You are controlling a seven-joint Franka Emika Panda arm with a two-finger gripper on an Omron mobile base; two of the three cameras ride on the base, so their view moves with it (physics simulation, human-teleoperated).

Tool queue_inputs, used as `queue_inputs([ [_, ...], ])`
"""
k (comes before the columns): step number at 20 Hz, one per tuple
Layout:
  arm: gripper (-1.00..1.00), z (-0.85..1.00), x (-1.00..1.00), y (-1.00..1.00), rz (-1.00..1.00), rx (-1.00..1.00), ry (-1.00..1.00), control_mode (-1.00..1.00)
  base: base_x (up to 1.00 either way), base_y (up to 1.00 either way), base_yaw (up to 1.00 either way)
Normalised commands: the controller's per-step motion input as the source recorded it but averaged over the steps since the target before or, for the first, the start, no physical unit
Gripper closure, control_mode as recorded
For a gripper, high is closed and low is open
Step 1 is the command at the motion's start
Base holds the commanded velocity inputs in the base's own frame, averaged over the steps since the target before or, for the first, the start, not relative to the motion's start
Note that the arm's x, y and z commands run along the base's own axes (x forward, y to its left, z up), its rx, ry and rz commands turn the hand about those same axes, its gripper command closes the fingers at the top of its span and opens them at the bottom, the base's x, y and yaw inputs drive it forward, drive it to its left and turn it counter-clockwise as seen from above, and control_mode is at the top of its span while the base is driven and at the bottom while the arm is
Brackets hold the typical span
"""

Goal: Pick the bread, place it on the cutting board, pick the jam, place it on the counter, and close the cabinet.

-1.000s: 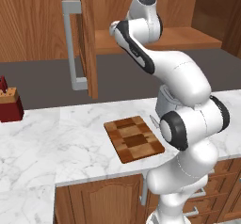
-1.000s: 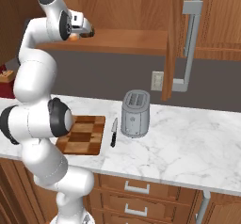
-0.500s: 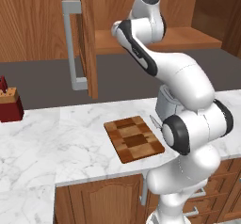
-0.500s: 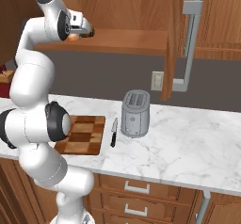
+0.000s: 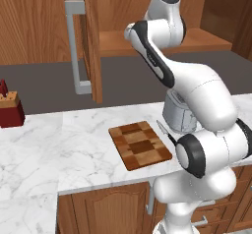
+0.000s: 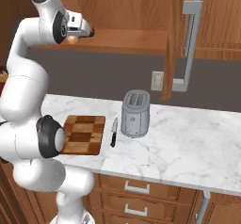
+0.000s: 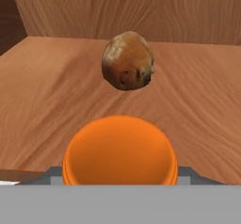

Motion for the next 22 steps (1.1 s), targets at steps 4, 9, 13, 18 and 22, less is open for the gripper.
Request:
queue_inputs([
  [4, 1.0, 0.0, -0.4, -0.24, 0.0, 0.0, 0.0, -1.0, 0.0, 0.0, 0.0],
  [9, 1.0, 0.0, -0.31, -0.31, 0.0, 0.0, 0.0, -1.0, 0.0, 0.0, 0.0],
  [13, 1.0, 0.0, -0.17, -0.31, 0.0, 0.0, 0.0, -1.0, 0.0, 0.0, 0.0],
  [18, 1.0, -0.06, -0.14, -0.31, 0.0, 0.0, 0.0, -1.0, 0.0, 0.0, 0.0],
  [22, 1.0, -0.05, -0.09, -0.28, 0.0, 0.0, 0.0, -1.0, 0.0, 0.0, 0.0],
])
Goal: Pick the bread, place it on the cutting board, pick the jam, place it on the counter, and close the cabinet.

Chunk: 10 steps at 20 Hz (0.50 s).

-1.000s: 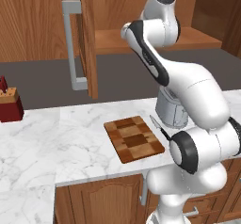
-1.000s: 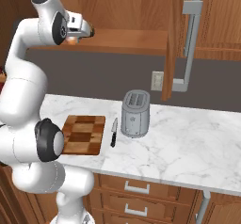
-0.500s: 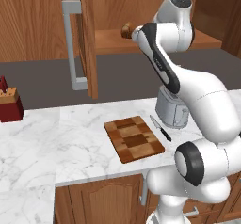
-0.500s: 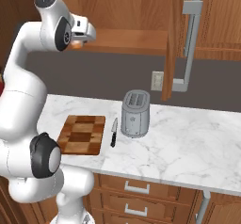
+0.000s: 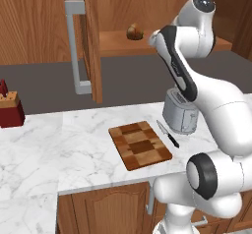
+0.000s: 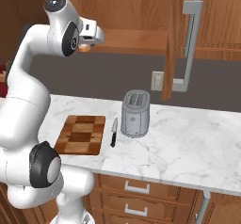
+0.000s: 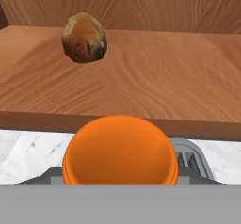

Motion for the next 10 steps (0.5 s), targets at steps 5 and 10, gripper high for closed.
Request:
queue_inputs([
  [5, 1.0, -0.07, -0.06, -0.29, 0.0, 0.0, 0.0, -1.0, 0.0, 0.0, 0.0],
  [10, 1.0, -0.11, -0.08, -0.34, 0.0, 0.0, 0.0, -1.0, 0.0, 0.0, 0.0],
])
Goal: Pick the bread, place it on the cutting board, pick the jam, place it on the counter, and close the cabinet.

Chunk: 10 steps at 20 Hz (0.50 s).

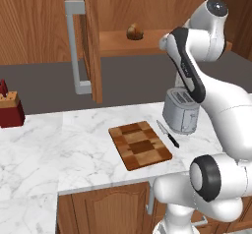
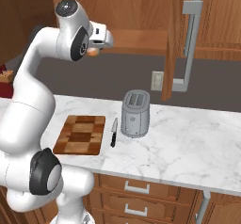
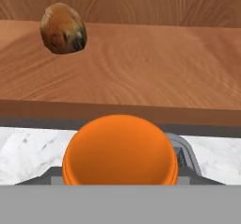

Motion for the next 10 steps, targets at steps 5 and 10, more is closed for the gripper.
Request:
queue_inputs([
  [5, 1.0, -0.17, -0.06, -0.3, 0.0, 0.0, 0.0, -1.0, 0.0, 0.0, 0.0],
  [10, 1.0, -0.18, -0.04, -0.34, 0.0, 0.0, 0.0, -1.0, 0.0, 0.0, 0.0],
])
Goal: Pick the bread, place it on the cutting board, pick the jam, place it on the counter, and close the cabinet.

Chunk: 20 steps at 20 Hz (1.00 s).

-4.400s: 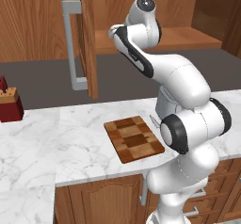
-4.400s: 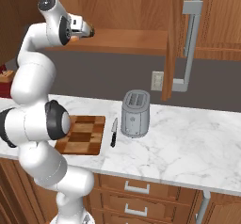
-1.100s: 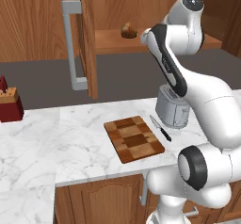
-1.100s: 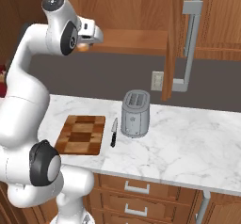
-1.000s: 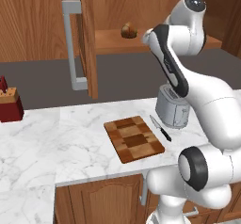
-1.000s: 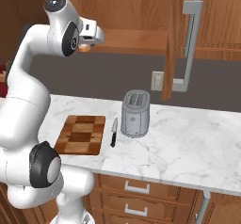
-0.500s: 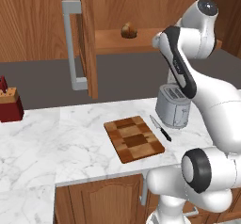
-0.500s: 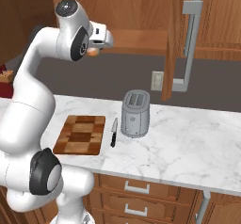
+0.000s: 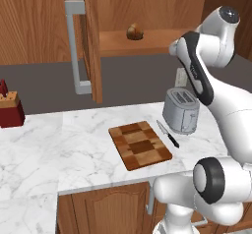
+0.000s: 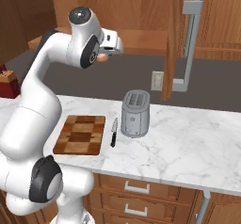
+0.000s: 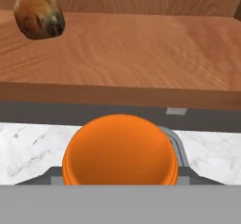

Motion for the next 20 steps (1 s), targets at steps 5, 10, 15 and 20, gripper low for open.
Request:
queue_inputs([
  [5, 1.0, -0.25, 0.0, -0.33, 0.0, 0.0, 0.0, -1.0, 0.0, 0.0, 0.0],
  [10, 1.0, -0.28, 0.0, -0.27, 0.0, 0.0, 0.0, -1.0, 0.0, 0.0, 0.0],
  [15, 1.0, -0.29, 0.0, -0.29, 0.0, 0.0, 0.0, -1.0, 0.0, 0.0, 0.0],
  [20, 1.0, -0.33, 0.0, -0.24, 0.0, 0.0, 0.0, -1.0, 0.0, 0.0, 0.0],
])
